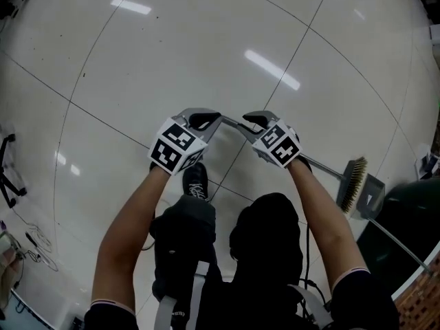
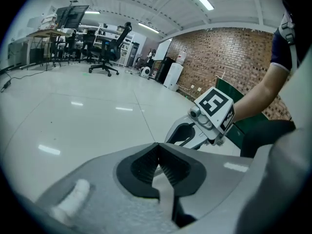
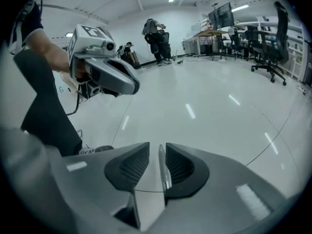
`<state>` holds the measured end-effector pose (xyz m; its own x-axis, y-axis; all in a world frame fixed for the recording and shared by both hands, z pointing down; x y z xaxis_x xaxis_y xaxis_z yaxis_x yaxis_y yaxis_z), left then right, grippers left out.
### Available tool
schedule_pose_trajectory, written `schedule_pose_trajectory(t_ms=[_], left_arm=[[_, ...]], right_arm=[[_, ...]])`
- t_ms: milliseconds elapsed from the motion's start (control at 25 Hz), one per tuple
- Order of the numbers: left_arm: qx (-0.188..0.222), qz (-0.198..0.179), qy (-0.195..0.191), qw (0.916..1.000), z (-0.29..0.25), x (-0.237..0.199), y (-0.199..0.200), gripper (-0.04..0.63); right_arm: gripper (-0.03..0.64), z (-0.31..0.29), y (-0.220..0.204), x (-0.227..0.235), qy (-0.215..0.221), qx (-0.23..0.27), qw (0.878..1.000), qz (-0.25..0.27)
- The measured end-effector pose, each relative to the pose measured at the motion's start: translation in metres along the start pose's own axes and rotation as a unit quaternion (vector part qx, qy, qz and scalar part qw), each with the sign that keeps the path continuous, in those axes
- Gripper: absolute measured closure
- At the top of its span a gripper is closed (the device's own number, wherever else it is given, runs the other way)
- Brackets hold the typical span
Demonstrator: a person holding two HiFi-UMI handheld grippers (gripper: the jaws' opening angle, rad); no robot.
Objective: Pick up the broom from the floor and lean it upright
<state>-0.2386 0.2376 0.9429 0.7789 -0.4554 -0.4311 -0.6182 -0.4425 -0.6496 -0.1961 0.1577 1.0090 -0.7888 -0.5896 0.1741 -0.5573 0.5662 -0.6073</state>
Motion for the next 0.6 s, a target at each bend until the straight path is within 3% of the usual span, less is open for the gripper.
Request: schedule_pose_trajectory(t_ms=[320,600], left_arm=[[-0.028,0.032,0.005,0.9991,-0.033,-0.041,-0.066,0.595],[-0.040,0.036,0.015,0.9985,-0.044,-0.054,-0.087,0.595]], right_arm=[[0.497,-0.082,-0.062,0.011,0.022,-0.060,0.997,0.038],[0.460,-0.119,-0.096,0.003,0.006,-0.117,0.990,0.083]])
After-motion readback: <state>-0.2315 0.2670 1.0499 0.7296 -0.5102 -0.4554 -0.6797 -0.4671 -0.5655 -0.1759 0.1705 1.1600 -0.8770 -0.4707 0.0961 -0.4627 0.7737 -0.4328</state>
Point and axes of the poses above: the fingertips, and each gripper's own axes: z backward along the fingers, x to its right, y out of its top, the point moved 3 cm from there along z, backward along the fingers, and after that the axes turned 7 degrees about z, right-handed, at the moved point
